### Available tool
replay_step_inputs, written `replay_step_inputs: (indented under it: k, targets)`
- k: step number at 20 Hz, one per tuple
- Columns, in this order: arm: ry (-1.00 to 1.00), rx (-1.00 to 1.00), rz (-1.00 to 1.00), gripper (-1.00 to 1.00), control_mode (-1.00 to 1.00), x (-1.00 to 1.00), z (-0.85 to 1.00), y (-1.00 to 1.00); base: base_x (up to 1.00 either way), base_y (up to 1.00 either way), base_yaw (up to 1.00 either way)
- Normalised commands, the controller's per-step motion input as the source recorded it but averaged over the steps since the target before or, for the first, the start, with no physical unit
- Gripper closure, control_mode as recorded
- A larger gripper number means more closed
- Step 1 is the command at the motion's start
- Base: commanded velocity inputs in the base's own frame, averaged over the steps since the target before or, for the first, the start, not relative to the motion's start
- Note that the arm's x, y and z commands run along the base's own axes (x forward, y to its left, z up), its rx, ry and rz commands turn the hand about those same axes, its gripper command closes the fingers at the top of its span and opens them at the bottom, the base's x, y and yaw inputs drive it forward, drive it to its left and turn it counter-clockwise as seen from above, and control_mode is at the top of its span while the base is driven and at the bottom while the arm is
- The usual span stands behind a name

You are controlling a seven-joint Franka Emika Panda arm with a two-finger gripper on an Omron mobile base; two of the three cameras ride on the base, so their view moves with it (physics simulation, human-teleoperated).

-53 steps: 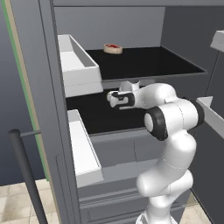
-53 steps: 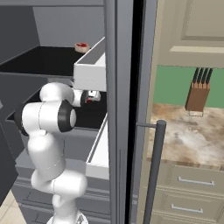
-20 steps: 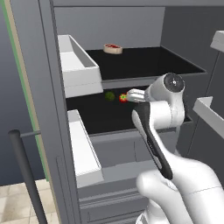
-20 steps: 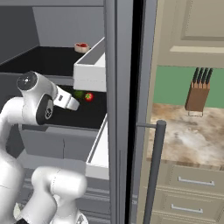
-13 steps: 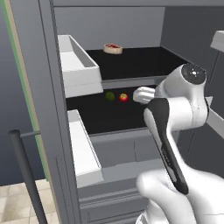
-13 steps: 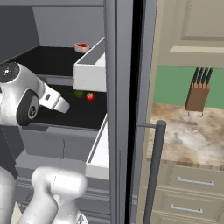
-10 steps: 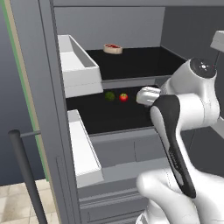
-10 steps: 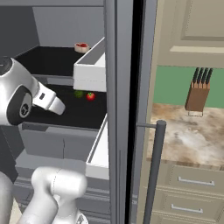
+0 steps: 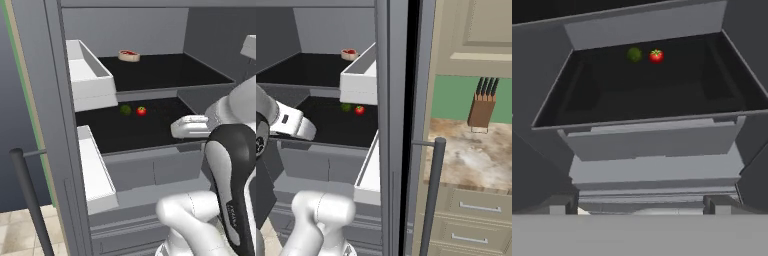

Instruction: Transport the steak and tomato to the fridge. Place the steak on the rack containing meat and place the tomato on the rack containing the vegetable, ensuring meats and vegetables are on different racks.

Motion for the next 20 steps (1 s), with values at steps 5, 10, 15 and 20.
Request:
replay_step_inputs:
  k: [5, 10, 15, 20]
  targets:
    - [-0.07, -0.05, 0.2, -1.0, -1.0, -0.89, 0.19, 0.09, 0.0, 0.0, 0.0]
    - [0.0, 0.0, 0.0, -1.0, 1.0, 0.0, 0.0, 0.0, -1.0, 0.1, 0.13]
    - [0.0, 0.0, 0.0, -1.0, 1.0, 0.0, 0.0, 0.0, -1.0, 0.09, 0.03]
    - [0.0, 0.0, 0.0, -1.0, 1.0, 0.0, 0.0, 0.0, -0.8, -0.85, -0.3]
